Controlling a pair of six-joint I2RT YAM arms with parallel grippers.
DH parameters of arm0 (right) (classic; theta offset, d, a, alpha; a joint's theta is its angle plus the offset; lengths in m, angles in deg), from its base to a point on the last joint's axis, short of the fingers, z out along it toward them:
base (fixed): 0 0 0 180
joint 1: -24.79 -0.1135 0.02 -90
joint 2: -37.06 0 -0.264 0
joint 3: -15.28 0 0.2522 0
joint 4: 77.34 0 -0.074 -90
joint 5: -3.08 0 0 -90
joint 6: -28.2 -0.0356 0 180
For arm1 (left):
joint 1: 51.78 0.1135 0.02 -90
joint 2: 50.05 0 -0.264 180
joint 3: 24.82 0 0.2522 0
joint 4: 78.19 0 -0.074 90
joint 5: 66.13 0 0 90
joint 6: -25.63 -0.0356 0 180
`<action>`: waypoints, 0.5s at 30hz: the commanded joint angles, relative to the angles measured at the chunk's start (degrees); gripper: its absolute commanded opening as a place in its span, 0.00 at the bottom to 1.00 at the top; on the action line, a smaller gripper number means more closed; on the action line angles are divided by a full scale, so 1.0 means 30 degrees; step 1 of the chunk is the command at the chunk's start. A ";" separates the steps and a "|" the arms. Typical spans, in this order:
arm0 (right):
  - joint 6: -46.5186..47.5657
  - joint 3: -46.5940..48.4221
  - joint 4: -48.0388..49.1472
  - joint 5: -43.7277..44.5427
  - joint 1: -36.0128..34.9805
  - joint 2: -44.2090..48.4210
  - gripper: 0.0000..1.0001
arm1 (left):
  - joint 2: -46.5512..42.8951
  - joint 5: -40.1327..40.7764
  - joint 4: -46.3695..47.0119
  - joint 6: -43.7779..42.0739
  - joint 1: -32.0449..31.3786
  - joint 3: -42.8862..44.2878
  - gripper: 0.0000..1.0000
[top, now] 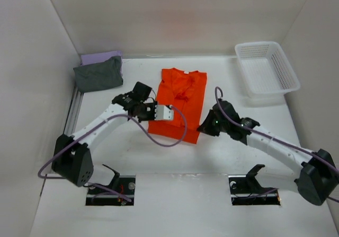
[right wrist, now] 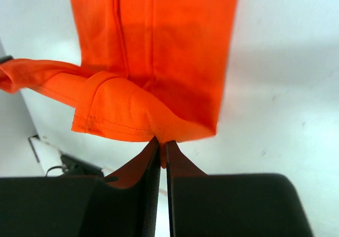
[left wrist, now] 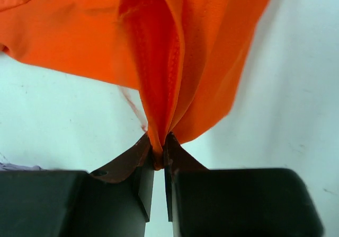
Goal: Fold and stack the t-shirts
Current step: Fold the folded rectangular tshirt in 1/3 of the way
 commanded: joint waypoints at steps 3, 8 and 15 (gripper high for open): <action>0.4431 0.3029 -0.0057 -0.2142 0.2093 -0.3274 0.11 | 0.2684 -0.1501 0.0309 0.1033 0.1391 0.2982 0.08; 0.5343 0.4994 0.0499 -0.2407 0.3381 -0.5797 0.10 | 0.4620 -0.1501 0.1596 0.1210 0.2066 0.4186 0.09; 0.6017 0.6753 0.0676 -0.3198 0.4584 -0.8610 0.10 | 0.7052 -0.1501 0.3356 0.1444 0.2623 0.5475 0.11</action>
